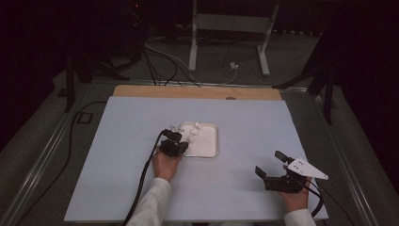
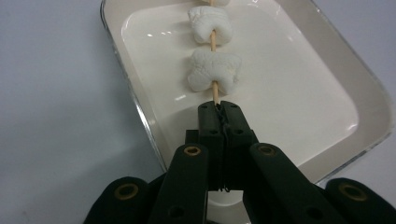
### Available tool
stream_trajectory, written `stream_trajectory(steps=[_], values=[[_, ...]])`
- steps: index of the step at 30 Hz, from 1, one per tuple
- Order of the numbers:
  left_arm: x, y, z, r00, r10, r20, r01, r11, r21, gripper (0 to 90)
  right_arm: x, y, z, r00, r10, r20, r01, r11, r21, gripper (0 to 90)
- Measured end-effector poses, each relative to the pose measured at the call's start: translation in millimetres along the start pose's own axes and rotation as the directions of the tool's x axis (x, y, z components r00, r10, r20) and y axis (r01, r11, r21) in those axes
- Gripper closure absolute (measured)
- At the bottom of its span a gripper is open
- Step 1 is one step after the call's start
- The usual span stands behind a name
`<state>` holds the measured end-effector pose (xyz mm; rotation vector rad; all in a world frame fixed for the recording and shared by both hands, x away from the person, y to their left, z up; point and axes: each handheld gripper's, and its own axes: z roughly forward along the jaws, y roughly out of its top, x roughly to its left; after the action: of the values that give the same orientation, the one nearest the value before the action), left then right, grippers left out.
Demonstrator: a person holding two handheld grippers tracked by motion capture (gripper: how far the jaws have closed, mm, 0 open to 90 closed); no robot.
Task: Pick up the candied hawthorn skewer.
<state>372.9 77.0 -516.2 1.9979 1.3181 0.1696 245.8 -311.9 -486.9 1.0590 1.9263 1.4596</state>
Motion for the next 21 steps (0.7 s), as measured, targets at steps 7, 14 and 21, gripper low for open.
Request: stream_trajectory(steps=[7, 14, 21], values=[[11.3, -3.3, -9.4, 0.9849, -0.101, 0.141, 0.106, 0.9939, -0.03, 90.0, 0.0, -0.1, 0.1, 1.0, 0.004, -0.001, -0.004, 1.0, 0.001, 0.2], [11.5, -6.9, -24.2, 0.9793, -0.088, 0.182, 0.098, 0.9942, -0.045, 90.0, -0.1, -0.2, 0.0, 1.0, 0.005, 0.0, -0.005, 1.0, 0.001, 0.2], [20.1, -18.5, -44.7, 0.9635, -0.119, 0.24, 0.144, 0.9854, -0.091, 90.0, -0.2, -0.2, 0.0, 0.9999, 0.016, -0.004, -0.016, 1.0, -0.003, 0.2]])
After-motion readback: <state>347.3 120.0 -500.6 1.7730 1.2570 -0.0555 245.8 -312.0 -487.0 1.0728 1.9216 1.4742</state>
